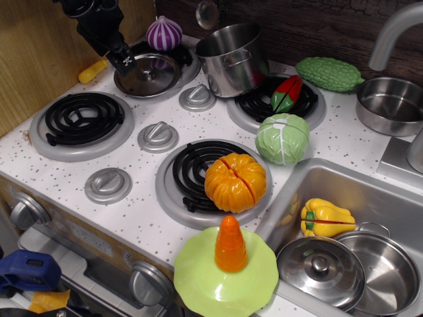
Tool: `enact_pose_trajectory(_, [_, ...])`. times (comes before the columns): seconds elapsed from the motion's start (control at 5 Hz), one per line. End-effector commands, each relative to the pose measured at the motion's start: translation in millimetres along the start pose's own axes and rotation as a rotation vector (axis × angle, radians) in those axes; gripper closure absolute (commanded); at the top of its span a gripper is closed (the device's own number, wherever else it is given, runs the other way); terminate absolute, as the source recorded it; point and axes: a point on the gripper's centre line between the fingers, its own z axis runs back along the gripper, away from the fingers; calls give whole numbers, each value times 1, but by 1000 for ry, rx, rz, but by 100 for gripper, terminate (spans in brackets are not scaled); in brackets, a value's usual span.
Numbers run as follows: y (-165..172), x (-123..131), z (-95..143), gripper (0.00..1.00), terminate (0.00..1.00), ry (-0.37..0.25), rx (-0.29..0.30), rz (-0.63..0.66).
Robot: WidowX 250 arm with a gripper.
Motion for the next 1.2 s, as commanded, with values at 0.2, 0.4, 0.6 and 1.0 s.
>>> enact_pose_trajectory(0.2, [1, 9, -1, 0, 0, -6, 20, -4])
enact_pose_trajectory(0.4, [4, 18, -7, 0, 0, -27, 35, -21])
enact_pose_trajectory(0.6, [9, 25, -10, 0, 0, -37, 24, -39])
enact_pose_trajectory(1.0, [13, 36, -20, 0, 0, -54, -3, -45])
